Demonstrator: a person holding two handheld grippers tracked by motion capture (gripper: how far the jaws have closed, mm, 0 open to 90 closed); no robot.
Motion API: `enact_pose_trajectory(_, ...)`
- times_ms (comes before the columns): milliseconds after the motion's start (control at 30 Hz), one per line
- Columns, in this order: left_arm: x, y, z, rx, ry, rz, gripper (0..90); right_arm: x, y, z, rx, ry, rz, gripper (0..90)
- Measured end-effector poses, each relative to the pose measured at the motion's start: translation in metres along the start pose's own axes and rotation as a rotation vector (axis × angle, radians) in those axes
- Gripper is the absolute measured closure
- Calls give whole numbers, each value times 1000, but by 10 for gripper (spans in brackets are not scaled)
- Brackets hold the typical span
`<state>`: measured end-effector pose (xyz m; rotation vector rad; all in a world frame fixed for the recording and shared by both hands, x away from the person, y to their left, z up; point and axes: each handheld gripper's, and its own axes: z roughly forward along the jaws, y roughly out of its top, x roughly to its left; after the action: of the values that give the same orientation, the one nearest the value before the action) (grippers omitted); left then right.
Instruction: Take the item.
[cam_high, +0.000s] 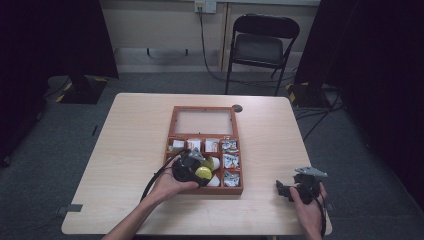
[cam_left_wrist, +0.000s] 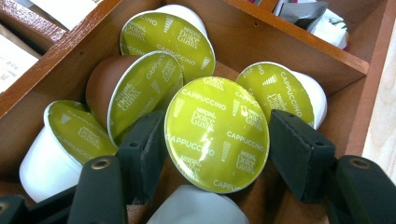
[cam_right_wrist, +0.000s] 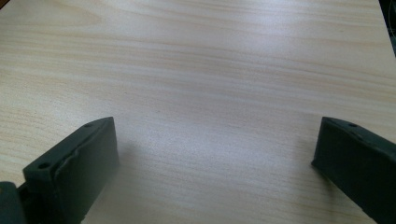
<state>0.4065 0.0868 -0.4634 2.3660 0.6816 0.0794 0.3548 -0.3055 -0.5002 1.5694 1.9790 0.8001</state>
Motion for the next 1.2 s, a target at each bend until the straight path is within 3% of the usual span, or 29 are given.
enact_pose_trajectory(400, 0, 3, 3, 40, 20, 9, 367, 0, 0, 0, 0, 0, 0, 0)
enact_pose_trajectory(567, -3, 3, 5, 66, 45, 34, 366, 0, 0, 0, 0, 0, 0, 0)
enact_pose_trajectory(900, -4, 4, 6, 72, 68, 38, 366, 0, 0, 0, 0, 0, 0, 0)
enact_pose_trajectory(1200, -2, 3, 3, 33, 44, 17, 402, 0, 0, 0, 0, 0, 0, 0)
